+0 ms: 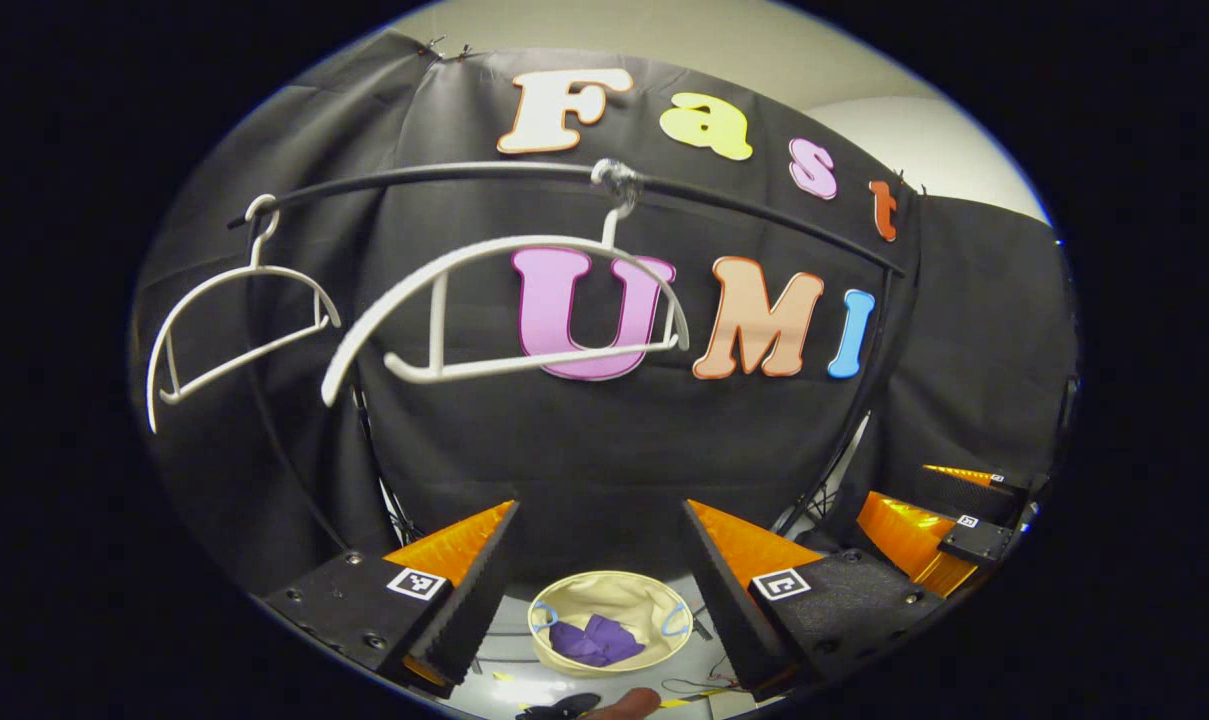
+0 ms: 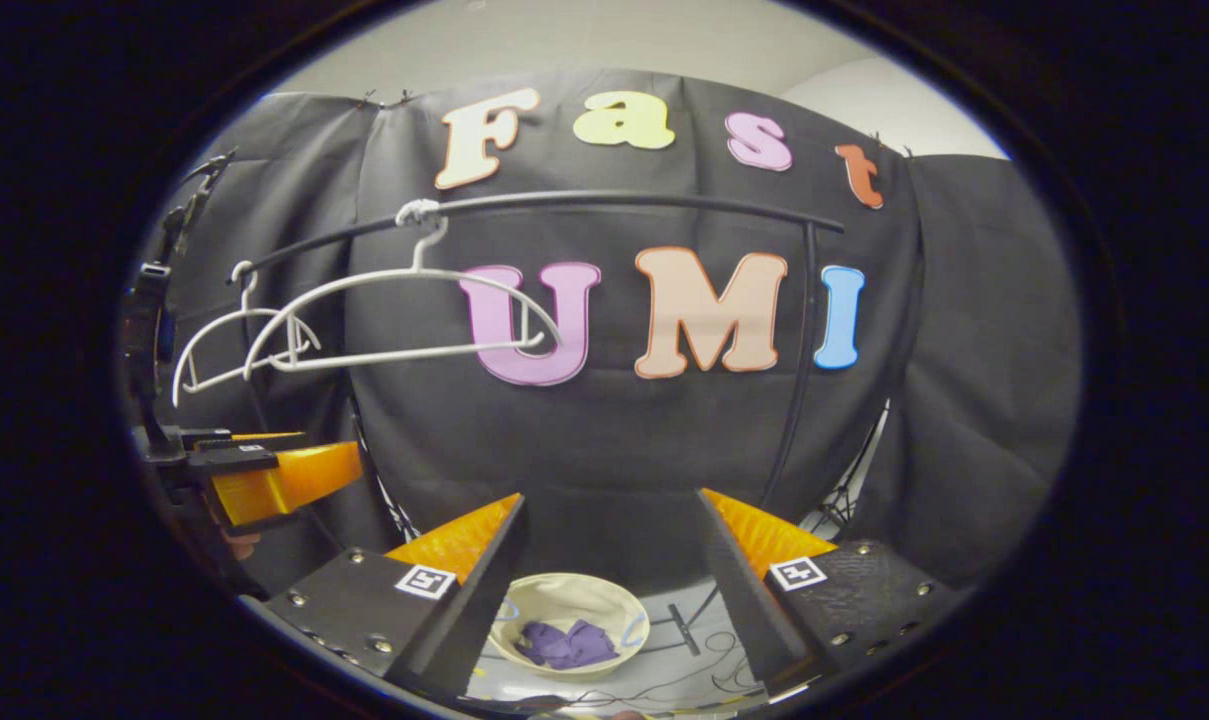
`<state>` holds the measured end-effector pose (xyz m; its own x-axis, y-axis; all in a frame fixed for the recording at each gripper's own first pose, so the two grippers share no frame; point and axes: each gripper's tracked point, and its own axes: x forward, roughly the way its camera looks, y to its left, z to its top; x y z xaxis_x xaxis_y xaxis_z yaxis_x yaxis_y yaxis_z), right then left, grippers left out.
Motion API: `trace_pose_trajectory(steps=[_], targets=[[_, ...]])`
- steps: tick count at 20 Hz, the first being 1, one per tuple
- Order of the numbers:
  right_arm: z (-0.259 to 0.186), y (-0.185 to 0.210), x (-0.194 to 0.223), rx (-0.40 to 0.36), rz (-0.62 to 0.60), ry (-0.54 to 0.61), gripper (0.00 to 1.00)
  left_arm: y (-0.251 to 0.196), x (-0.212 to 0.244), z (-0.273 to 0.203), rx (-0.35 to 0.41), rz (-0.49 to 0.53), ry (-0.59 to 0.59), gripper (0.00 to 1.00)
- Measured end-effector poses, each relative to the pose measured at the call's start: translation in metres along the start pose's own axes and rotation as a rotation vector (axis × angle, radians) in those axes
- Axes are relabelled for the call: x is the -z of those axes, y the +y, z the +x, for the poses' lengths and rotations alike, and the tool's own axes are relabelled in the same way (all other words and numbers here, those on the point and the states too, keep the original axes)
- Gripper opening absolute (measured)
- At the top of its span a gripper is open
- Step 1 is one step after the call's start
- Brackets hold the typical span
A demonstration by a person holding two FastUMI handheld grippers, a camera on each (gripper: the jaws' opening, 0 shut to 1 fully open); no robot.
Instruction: Grasp the clothes on the hanger with both hands and then place them into the laundry hamper below.
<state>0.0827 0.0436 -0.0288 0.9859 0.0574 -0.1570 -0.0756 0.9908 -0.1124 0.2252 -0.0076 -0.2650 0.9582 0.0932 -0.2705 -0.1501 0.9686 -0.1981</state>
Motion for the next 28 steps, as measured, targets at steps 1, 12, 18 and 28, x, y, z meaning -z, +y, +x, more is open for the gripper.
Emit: trace_pose_trajectory(steps=[1,12,18,28], targets=[[-0.001,0.001,-0.01,-0.006,0.004,-0.018,1.0,0.001,-0.007,0.002,-0.007,0.007,-0.023,0.96],[-0.015,-0.002,-0.055,-0.002,-0.066,-0.179,0.96,0.004,-0.061,0.01,-0.011,0.058,-0.245,0.91],[-0.016,-0.001,-0.039,-0.014,-0.064,-0.167,0.93,-0.014,-0.058,0.01,0.067,0.032,-0.253,0.9],[-0.043,-0.038,-0.04,0.062,0.019,-0.248,0.96,-0.011,-0.048,0.008,0.035,0.058,-0.2,0.93]])
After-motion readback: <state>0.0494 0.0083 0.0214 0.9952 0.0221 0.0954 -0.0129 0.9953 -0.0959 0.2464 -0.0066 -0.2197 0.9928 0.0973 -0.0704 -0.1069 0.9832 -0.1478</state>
